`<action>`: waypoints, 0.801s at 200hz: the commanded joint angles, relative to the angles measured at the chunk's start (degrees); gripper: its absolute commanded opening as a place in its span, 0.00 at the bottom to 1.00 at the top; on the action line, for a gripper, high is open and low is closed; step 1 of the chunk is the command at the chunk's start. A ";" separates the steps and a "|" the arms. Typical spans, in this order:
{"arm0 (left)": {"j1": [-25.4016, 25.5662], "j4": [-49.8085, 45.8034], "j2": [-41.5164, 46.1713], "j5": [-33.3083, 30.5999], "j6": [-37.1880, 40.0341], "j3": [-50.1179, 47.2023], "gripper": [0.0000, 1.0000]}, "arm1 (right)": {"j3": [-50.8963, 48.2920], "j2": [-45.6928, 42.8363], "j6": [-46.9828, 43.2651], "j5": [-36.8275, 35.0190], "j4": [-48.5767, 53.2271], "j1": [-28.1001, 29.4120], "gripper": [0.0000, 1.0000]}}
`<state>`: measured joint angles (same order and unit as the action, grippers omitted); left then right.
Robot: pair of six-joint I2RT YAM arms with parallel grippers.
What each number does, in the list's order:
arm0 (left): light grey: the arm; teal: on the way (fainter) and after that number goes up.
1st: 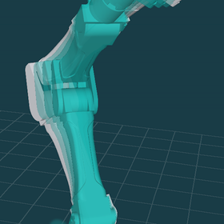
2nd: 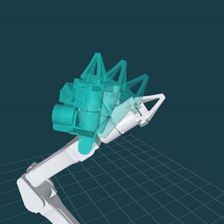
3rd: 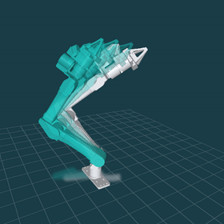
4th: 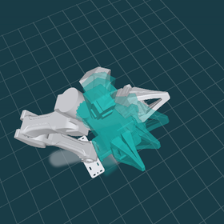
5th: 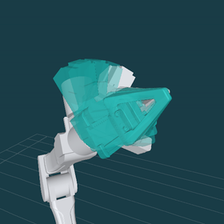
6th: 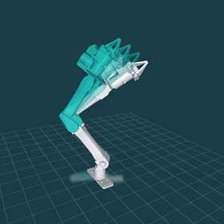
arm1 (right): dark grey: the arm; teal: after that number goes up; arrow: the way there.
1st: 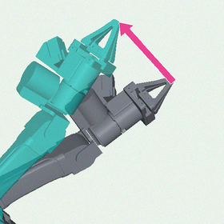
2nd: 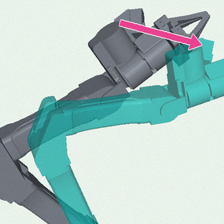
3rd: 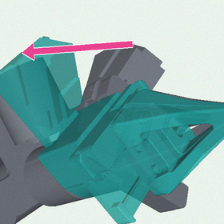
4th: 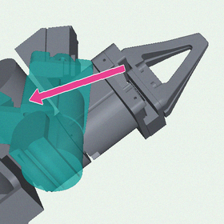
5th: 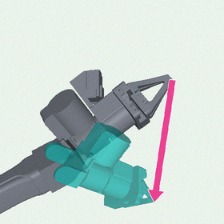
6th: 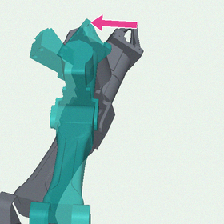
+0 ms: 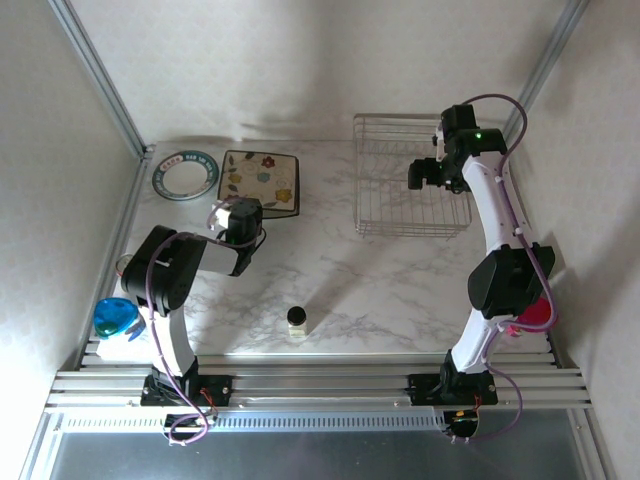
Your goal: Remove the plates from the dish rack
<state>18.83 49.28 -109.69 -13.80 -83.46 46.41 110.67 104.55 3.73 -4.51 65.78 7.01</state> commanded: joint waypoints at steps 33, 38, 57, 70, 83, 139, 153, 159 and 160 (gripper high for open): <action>0.50 12.53 1.07 -4.03 -2.07 3.42 0.00 | 0.73 1.52 -0.83 0.31 -0.11 0.32 0.99; 0.49 12.51 1.06 -4.12 -2.13 3.42 0.00 | 0.77 1.59 -0.83 0.37 -0.04 0.35 0.99; 0.67 12.20 0.89 -4.47 -2.43 3.34 0.00 | 0.86 1.61 -0.83 0.47 -0.07 0.30 0.99; 0.68 12.07 0.73 -4.65 -2.52 3.25 0.00 | 0.69 1.54 -0.83 0.54 -0.21 0.33 0.99; 0.68 12.17 0.38 -4.41 -2.89 3.26 0.00 | 0.60 1.53 -0.83 0.57 -0.21 0.37 0.99; 0.68 11.72 -0.61 -3.57 -4.14 3.60 0.00 | 0.16 1.33 -0.83 0.74 -0.30 0.32 0.99; 0.64 11.22 -0.53 -3.51 -4.25 3.60 0.00 | -0.01 1.27 -0.91 0.78 -0.53 0.38 0.99; 0.63 11.02 -0.50 -3.55 -4.25 3.60 0.00 | -0.02 1.23 -0.91 0.78 -0.53 0.30 0.99; 0.66 11.02 -0.47 -3.53 -4.25 3.60 0.00 | -0.02 1.25 -0.91 0.76 -0.55 0.30 0.99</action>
<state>19.05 49.41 -112.16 -15.03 -86.11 46.41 110.67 105.60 3.60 -4.34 65.54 7.03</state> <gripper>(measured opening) 0.107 0.990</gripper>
